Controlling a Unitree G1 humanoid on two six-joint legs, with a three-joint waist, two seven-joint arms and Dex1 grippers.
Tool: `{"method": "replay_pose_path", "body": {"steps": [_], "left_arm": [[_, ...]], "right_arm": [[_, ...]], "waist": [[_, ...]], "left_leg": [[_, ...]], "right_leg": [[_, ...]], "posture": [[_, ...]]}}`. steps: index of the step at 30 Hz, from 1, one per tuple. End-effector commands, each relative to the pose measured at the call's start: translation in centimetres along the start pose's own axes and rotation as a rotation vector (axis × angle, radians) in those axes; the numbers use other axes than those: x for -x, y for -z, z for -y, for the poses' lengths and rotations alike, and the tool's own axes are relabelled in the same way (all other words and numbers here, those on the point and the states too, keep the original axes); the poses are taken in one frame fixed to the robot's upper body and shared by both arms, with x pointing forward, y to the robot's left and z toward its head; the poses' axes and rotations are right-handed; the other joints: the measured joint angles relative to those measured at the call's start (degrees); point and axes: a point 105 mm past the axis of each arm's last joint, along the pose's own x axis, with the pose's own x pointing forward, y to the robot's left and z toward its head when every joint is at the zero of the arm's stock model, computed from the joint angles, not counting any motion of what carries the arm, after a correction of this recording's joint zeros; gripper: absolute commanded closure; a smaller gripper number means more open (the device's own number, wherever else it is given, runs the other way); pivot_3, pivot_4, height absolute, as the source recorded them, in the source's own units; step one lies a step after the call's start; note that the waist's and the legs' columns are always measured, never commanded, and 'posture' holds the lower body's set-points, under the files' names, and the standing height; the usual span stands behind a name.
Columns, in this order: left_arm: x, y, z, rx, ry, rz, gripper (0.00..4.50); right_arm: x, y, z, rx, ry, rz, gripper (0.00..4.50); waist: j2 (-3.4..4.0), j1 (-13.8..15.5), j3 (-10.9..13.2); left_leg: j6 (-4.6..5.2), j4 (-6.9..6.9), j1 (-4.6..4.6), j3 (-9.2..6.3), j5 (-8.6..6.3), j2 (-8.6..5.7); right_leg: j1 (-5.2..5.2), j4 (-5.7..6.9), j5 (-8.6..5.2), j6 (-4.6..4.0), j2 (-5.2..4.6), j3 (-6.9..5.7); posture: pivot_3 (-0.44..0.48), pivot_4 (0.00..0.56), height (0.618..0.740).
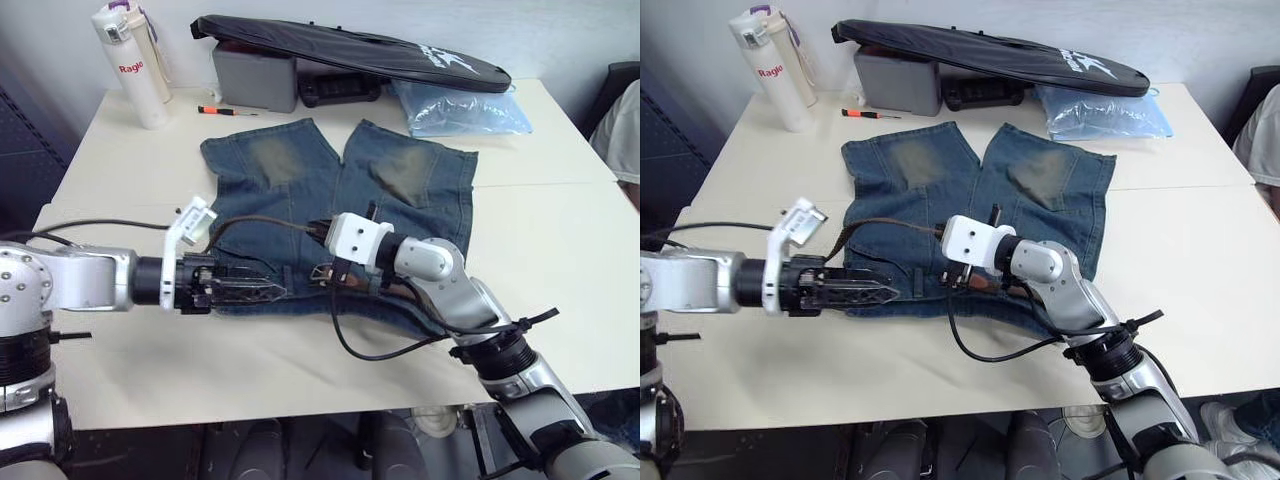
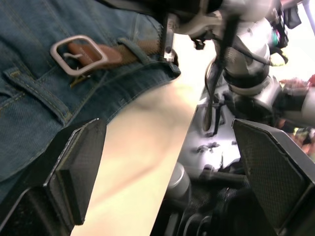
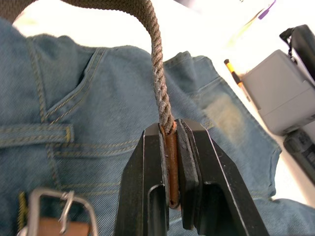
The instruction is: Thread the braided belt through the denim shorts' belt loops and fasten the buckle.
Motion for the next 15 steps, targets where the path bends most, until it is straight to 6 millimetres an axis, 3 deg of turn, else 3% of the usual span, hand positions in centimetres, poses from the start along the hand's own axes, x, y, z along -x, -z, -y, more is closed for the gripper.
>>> {"method": "replay_pose_path", "body": {"steps": [1, 7, 15], "left_arm": [[-1.7, -2.7, -0.5, 0.132, -0.035, 0.247, 0.02], [-3.0, -4.1, -2.7, 0.354, -0.170, 0.490, 0.02], [-3.5, -4.7, -3.8, 0.538, -0.279, 0.579, 0.02]], "right_arm": [[0.4, -1.7, 0.6, 0.080, 0.047, 0.058, 4.50], [0.7, -1.6, 0.4, 0.102, 0.064, 0.055, 4.50], [0.9, -1.6, 0.3, 0.109, 0.069, 0.049, 4.50]], "waist": [[0.00, 0.1, 0.0], [-0.03, 0.4, 0.0], [-0.09, 1.4, 0.0]], "left_leg": [[0.00, 0.01, 0.01, 0.02, 0.00, 0.00], [0.02, 0.02, 0.09, 0.18, -0.02, -0.04], [0.01, 0.05, 0.10, 0.24, -0.02, -0.02]], "right_leg": [[-0.01, 0.01, 0.00, 0.00, 0.00, 0.02], [0.01, 0.01, 0.01, -0.01, 0.01, 0.12], [0.03, -0.08, 0.01, -0.02, 0.09, 0.16]], "posture": [[0.000, 0.150, 0.740], [0.000, 0.150, 0.740], [0.000, 0.150, 0.740]]}}
